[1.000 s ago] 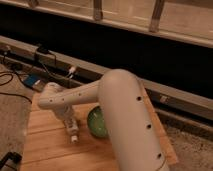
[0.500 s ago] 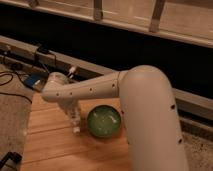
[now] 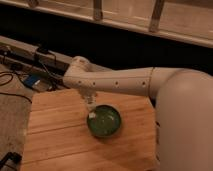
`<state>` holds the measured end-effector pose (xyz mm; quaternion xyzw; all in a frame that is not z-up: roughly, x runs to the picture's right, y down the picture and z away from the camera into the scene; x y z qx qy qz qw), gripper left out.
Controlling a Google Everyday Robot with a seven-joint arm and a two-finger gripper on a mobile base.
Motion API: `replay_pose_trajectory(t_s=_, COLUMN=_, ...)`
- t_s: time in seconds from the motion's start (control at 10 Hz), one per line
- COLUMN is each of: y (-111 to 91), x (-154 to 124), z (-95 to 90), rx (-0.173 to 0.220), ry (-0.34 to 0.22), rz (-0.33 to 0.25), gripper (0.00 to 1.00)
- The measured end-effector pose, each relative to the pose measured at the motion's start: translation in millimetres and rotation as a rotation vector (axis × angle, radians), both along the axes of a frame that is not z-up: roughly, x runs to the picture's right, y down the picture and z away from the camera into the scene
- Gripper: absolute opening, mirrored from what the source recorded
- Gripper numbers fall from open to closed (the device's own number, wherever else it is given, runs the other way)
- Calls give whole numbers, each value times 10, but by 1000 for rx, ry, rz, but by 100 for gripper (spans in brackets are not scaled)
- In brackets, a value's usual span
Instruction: Place the bottle in the ceramic bowl
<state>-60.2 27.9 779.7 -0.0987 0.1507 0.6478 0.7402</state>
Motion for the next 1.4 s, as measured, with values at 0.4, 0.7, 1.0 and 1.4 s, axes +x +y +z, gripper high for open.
replay_pose_trajectory(t_s=0.4, y=269, x=853, z=-126, rx=29, ry=70, rz=116, gripper=0)
replay_pose_trajectory(t_s=0.7, y=604, x=991, z=-216, rx=16, ry=58, rz=143, gripper=0)
replay_pose_trajectory(t_s=1.0, y=851, x=832, z=-223, rx=-16, ry=33, rz=134, gripper=4)
replay_pose_trajectory(t_s=1.4, y=854, x=851, z=-225, rx=-17, ry=40, rz=132, gripper=35)
